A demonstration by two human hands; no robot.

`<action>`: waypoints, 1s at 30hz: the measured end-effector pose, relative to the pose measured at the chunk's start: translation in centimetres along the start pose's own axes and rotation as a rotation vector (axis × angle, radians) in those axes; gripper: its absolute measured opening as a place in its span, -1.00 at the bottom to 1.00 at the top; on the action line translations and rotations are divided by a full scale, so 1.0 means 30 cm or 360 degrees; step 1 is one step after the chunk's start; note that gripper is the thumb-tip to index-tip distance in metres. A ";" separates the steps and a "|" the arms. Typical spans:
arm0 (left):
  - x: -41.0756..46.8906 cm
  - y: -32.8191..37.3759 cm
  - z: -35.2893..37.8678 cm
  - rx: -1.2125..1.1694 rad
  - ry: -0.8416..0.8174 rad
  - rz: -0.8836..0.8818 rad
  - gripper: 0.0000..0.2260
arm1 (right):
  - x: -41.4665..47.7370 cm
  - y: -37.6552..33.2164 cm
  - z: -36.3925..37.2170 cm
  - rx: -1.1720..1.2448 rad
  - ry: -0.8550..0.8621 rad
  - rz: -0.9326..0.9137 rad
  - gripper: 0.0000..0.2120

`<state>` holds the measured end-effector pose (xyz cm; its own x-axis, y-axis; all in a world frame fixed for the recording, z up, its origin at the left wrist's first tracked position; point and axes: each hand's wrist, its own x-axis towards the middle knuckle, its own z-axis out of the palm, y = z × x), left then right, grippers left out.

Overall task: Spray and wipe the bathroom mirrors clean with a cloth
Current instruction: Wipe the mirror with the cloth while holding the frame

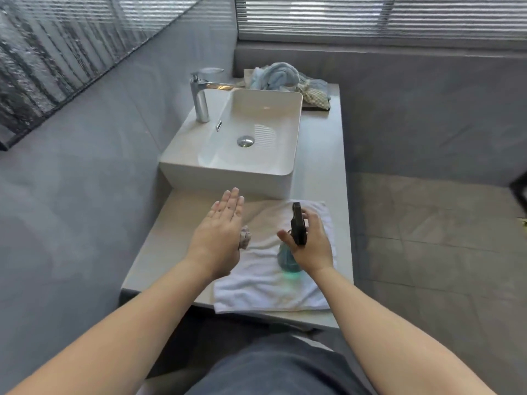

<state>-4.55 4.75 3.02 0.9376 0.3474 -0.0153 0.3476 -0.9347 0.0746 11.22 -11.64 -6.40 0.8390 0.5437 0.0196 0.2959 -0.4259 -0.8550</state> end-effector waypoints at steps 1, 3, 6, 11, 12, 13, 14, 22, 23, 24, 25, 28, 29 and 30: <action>0.000 0.001 0.001 -0.0001 -0.0002 0.0002 -0.31 | -0.001 0.003 -0.012 0.0003 -0.0059 0.0012 -0.17; 0.002 0.001 -0.002 -0.0023 0.0003 0.0000 -0.24 | -0.009 0.006 -0.037 -0.0069 -0.0090 -0.0091 -0.02; 0.002 -0.003 -0.014 -0.0065 0.0017 -0.0022 -0.14 | -0.037 -0.010 -0.071 -0.0372 0.0012 -0.0409 0.09; -0.005 -0.016 -0.067 -0.0216 0.0074 -0.0109 -0.09 | -0.054 -0.123 -0.060 -0.0602 0.0433 -0.0953 -0.21; -0.007 -0.021 -0.082 -0.0276 0.0086 -0.0130 -0.11 | -0.052 -0.155 -0.044 -0.0602 0.0510 -0.1076 -0.34; -0.013 -0.027 -0.099 -0.0379 0.0106 -0.0168 -0.16 | -0.050 -0.187 -0.025 -0.0574 0.0538 -0.1163 -0.45; -0.018 -0.031 -0.122 -0.0507 0.0135 -0.0221 -0.22 | -0.048 -0.218 -0.005 -0.0512 0.0513 -0.1202 -0.53; -0.075 -0.079 -0.236 -0.2144 0.0239 -0.0949 -0.64 | -0.074 -0.462 0.083 0.0344 -0.0745 -0.0356 -0.72; -0.084 -0.087 -0.240 -0.2288 0.0249 -0.1016 -0.60 | -0.075 -0.480 0.097 0.0418 -0.0852 -0.0320 -0.74; -0.095 -0.089 -0.255 -0.2372 0.0253 -0.1082 -0.61 | -0.075 -0.497 0.111 0.0482 -0.0917 -0.0303 -0.77; -0.104 -0.098 -0.262 -0.2414 0.0246 -0.1120 -0.63 | -0.073 -0.513 0.124 0.0529 -0.0950 -0.0288 -0.80; -0.140 -0.132 -0.285 -0.2437 0.0206 -0.1176 -0.63 | -0.062 -0.544 0.151 0.0671 -0.0985 -0.0171 -0.89; -0.153 -0.151 -0.284 -0.2425 0.0199 -0.1171 -0.66 | -0.058 -0.560 0.156 0.0779 -0.0988 -0.0087 -0.92; -0.167 -0.167 -0.290 -0.2416 0.0201 -0.1169 -0.73 | -0.050 -0.572 0.163 0.0892 -0.0983 0.0016 -0.93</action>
<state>-11.09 8.35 11.39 0.5618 0.7178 -0.4113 0.2835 0.3000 0.9108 2.63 -1.61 5.72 0.3909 0.9101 -0.1379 -0.1182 -0.0989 -0.9880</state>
